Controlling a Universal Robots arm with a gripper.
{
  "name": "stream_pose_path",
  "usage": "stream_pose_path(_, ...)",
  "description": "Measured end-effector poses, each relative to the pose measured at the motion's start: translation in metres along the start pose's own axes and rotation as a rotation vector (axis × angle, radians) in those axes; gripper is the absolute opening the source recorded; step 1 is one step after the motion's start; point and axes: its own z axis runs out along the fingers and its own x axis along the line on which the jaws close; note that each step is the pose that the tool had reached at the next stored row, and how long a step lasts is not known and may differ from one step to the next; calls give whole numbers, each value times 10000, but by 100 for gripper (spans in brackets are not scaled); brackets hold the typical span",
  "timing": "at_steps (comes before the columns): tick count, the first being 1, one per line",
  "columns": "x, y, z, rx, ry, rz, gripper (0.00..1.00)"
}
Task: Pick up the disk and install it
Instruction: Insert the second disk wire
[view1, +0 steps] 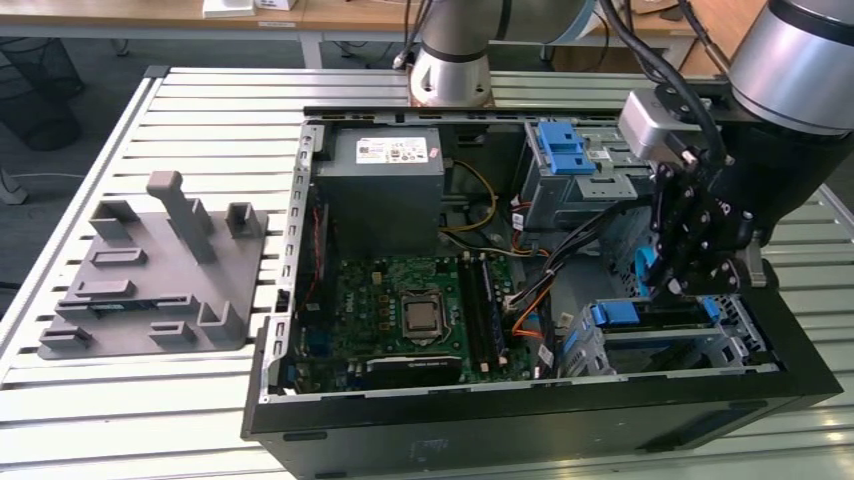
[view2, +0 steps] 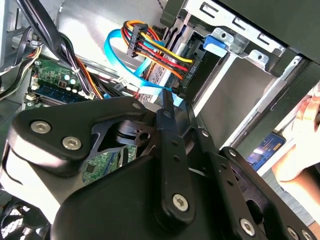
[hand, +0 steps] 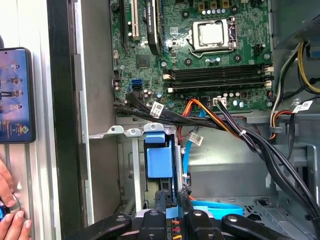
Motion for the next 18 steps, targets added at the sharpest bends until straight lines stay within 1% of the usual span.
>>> stream_pose_path(6, 5, 0, -56, -2, -30, 0, 25)
stream_pose_path(10, 7, 0, -83, -7, -96, -1, 25)
stream_pose_path(14, 8, 0, -92, -11, -154, -3, 25)
stream_pose_path(18, 10, -1, -91, -4, -165, -44, 25)
